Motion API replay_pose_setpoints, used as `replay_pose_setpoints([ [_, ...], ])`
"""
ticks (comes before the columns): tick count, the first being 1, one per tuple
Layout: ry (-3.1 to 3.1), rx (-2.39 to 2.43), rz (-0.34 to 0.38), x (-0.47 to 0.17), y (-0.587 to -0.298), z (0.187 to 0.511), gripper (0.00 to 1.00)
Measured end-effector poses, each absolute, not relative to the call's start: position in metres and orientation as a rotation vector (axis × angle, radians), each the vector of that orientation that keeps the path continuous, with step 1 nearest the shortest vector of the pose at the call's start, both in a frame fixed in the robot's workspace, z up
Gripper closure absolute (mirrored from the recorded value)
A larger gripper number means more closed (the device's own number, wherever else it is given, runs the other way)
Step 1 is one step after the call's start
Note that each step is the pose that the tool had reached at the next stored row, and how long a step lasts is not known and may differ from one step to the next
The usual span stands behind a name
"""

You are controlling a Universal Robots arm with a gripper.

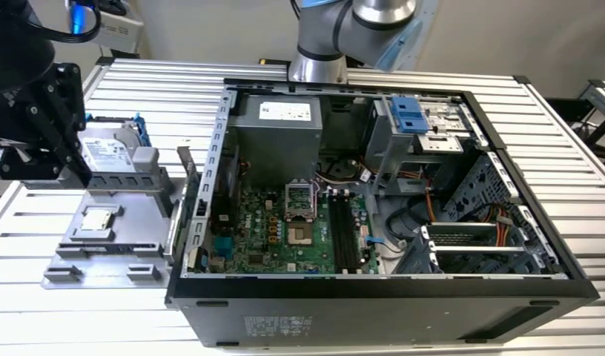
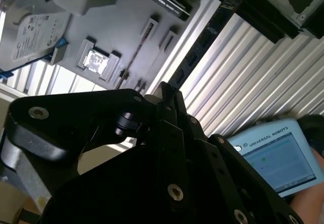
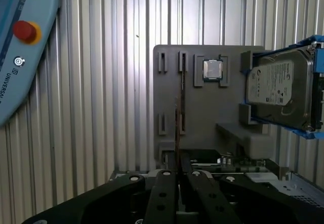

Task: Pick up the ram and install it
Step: 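Pick up the ram and move it above insertion slot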

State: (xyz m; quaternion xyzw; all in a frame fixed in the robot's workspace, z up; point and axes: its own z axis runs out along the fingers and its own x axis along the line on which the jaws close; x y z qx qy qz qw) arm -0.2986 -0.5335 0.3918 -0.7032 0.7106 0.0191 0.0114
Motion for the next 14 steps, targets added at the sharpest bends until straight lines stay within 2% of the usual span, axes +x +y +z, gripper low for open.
replay_pose_setpoints([
  [14,2.216,-2.193,0.059,-0.262,-0.529,0.392,1.00],
])
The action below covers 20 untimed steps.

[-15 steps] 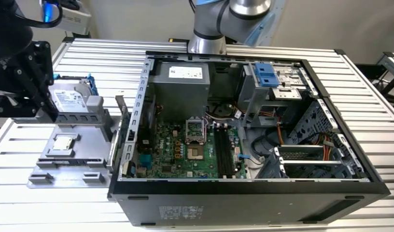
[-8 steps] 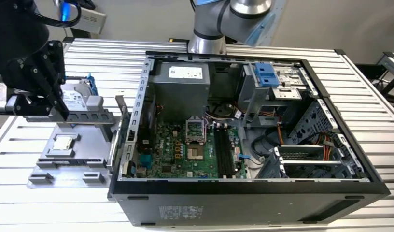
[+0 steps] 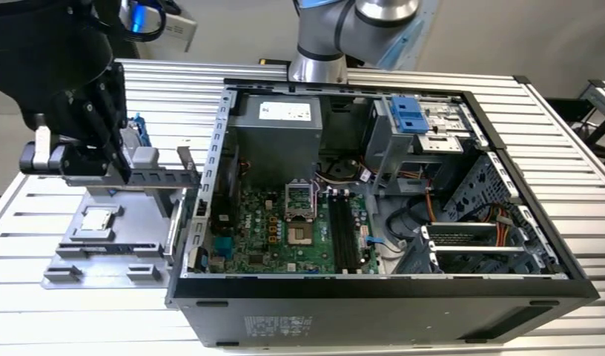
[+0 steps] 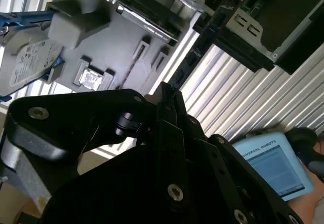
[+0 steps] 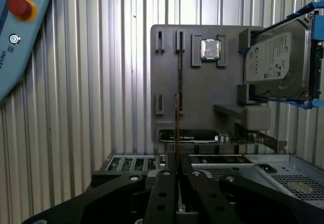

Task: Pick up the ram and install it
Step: 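Pick up the ram and move it above insertion slot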

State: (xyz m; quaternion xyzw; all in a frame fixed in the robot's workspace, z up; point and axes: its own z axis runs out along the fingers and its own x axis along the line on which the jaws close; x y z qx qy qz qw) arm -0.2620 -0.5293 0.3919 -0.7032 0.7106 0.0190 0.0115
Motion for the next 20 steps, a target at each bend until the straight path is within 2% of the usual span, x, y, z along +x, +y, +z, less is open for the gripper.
replay_pose_setpoints([
  [20,2.216,-2.193,0.058,-0.208,-0.525,0.392,1.00],
])
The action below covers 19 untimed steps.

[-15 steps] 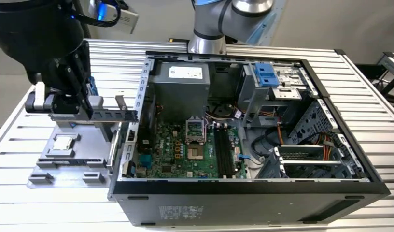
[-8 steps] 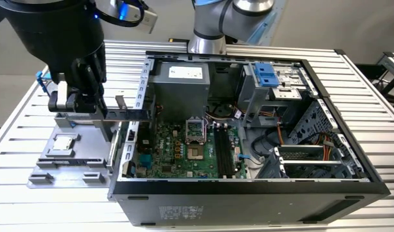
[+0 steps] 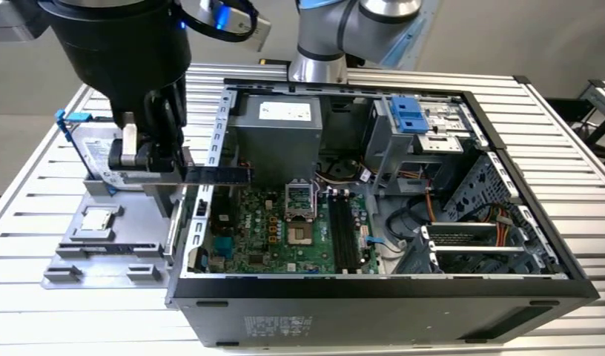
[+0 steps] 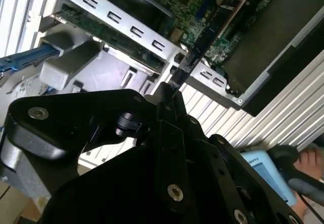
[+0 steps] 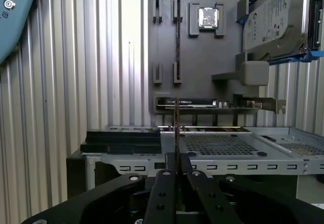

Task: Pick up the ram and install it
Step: 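Pick up the ram and move it above insertion slot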

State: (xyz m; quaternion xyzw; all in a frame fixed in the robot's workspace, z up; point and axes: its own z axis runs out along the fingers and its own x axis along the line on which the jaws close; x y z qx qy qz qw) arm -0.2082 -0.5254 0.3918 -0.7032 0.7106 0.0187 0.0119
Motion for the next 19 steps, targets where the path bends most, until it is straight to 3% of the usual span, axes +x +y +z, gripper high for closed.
replay_pose_setpoints([
  [19,2.216,-2.193,0.058,-0.147,-0.523,0.392,1.00],
])
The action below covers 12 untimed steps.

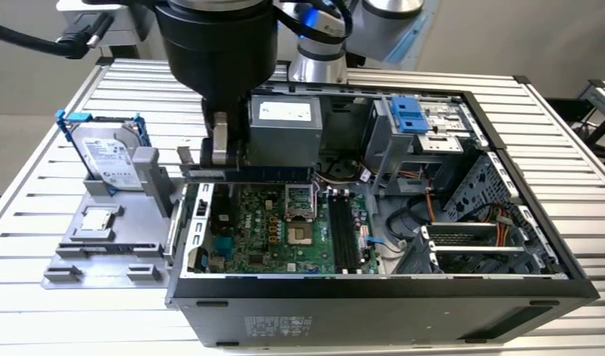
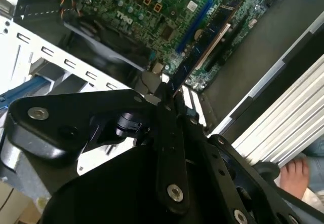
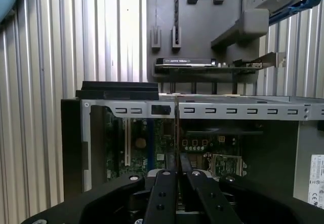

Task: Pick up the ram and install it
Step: 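Pick up the ram and move it above insertion slot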

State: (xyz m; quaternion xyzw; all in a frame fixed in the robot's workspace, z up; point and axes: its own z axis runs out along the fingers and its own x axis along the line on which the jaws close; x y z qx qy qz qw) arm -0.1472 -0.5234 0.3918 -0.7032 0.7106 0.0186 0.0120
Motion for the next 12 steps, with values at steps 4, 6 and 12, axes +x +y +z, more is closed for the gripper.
replay_pose_setpoints([
  [4,2.216,-2.193,0.058,-0.133,-0.523,0.392,1.00],
  [6,2.216,-2.193,0.058,-0.126,-0.523,0.392,1.00],
  [12,2.216,-2.192,0.058,-0.103,-0.523,0.392,1.00],
])
